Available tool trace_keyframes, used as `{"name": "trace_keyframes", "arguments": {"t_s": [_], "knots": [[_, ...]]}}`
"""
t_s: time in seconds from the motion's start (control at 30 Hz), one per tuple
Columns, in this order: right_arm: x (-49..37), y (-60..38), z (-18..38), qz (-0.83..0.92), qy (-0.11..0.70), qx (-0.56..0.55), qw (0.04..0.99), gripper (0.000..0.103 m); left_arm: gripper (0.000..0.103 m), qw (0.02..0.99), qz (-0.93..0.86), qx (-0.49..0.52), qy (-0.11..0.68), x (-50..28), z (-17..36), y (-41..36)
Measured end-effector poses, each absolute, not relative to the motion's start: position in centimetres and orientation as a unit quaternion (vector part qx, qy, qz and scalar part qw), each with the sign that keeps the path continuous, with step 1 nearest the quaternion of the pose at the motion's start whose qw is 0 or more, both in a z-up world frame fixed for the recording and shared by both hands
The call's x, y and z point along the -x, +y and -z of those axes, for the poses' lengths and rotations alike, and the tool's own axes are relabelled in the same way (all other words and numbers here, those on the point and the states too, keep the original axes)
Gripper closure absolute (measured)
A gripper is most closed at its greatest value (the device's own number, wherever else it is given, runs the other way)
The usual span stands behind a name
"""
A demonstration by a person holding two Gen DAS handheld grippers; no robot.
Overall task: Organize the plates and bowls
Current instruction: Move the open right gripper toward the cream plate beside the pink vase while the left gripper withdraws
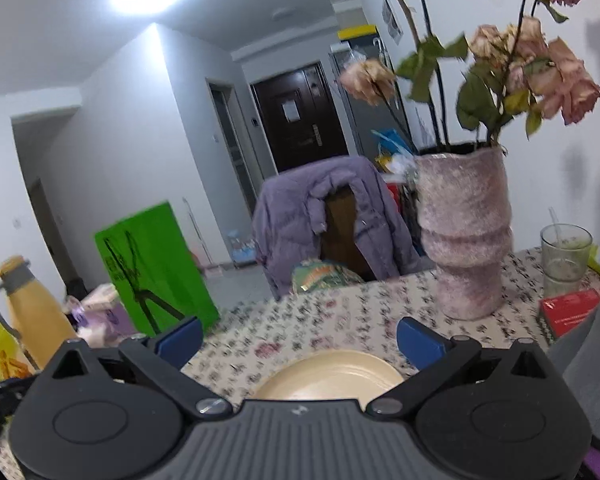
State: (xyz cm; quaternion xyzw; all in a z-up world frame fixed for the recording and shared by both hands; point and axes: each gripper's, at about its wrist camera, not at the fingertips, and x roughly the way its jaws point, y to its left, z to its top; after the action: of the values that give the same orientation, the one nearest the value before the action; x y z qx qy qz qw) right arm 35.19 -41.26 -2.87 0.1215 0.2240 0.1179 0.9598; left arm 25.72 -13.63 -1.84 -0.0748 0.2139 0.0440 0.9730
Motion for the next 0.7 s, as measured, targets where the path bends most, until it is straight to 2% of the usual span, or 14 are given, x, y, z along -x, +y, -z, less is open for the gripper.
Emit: {"name": "trace_keyframes", "arguments": {"t_s": [0.7], "knots": [[-38.5, -45.6, 5.5, -0.100, 0.264, -0.166, 0.945, 0.000, 0.000, 0.970, -0.074, 0.049, 0.225, -28.7, 2.4, -18.4]]}}
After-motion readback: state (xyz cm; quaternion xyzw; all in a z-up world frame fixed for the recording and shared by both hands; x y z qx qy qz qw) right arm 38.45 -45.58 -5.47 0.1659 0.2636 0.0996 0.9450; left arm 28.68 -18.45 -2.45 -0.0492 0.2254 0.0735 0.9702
